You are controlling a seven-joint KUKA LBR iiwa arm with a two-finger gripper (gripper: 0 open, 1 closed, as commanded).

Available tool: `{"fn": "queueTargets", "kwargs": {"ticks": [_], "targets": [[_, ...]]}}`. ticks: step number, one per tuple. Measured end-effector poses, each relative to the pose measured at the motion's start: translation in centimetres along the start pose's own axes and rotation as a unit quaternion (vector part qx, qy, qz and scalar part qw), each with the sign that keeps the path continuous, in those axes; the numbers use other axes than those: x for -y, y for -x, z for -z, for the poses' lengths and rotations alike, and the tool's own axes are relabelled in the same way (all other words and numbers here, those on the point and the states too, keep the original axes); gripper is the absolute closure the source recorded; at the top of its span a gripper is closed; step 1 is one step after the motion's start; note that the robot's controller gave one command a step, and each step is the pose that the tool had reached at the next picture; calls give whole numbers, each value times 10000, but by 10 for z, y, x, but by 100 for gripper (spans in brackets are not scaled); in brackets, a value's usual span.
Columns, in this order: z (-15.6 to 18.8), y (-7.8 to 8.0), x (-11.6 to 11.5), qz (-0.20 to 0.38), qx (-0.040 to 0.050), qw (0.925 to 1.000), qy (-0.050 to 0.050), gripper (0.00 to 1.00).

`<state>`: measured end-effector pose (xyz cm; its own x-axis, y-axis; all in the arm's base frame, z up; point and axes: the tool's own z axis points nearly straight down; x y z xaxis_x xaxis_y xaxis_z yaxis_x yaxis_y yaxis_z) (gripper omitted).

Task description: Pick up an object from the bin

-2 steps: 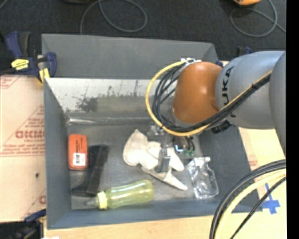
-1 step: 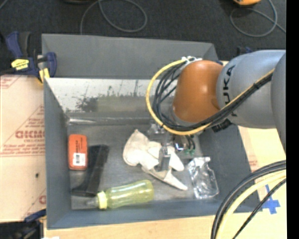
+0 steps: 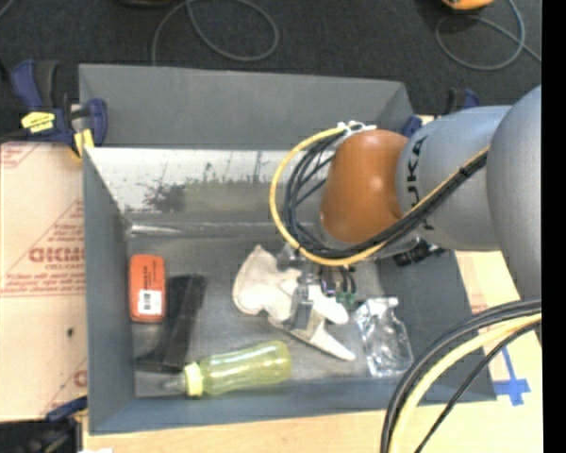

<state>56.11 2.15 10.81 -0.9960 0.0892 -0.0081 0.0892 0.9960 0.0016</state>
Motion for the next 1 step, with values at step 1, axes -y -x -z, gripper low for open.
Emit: {"fn": "queueTargets", "kwargs": {"ticks": [1], "targets": [[-38,-9,5,-153,3,9999,0,0]]}}
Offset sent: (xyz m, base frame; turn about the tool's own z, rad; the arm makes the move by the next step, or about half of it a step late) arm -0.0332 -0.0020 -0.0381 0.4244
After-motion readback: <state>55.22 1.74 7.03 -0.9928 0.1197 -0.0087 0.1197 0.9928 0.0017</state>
